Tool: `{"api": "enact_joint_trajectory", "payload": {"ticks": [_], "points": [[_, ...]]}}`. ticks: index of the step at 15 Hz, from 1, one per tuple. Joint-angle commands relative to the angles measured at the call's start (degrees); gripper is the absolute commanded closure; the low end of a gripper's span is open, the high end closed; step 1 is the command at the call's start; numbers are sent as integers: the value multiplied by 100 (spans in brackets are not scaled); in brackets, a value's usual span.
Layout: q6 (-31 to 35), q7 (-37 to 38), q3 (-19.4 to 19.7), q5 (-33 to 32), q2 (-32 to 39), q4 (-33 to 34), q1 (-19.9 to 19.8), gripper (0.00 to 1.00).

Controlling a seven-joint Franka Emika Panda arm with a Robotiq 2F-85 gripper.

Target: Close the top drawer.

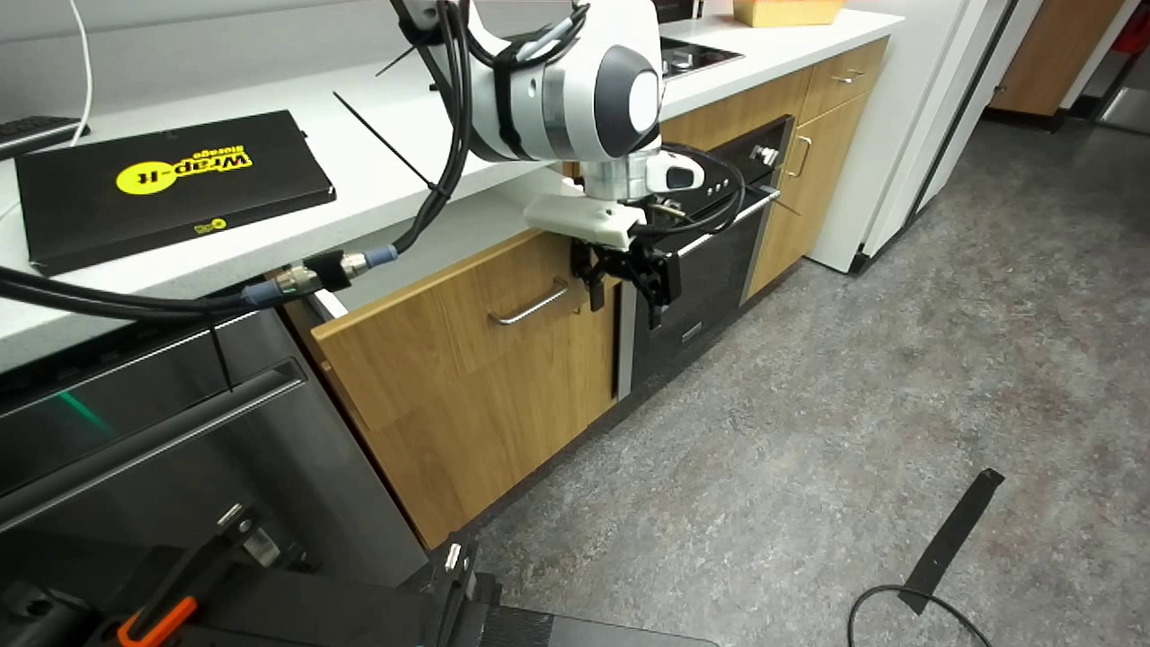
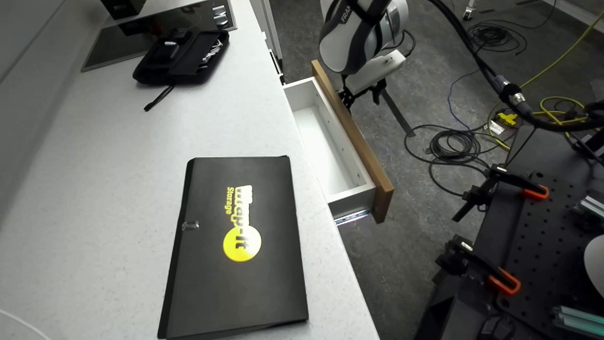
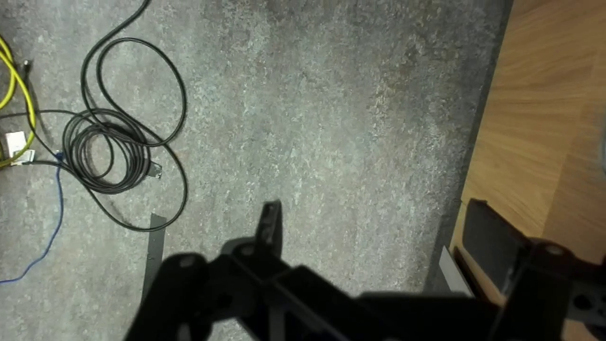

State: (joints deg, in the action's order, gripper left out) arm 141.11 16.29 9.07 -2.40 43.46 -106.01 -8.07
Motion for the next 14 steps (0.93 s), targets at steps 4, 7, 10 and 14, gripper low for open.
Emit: {"api": "enact_joint_trajectory", "payload": {"ticks": [4, 7, 10, 14], "points": [[-993, -587, -459, 580, 694, 1371, -68, 0], [-1308, -611, -562, 567, 949, 1864, 26, 0], [-1620, -665, -745, 626, 1208, 2380, 79, 0], [-2134, -1043, -1213, 995, 1473, 3053, 22, 0]]}}
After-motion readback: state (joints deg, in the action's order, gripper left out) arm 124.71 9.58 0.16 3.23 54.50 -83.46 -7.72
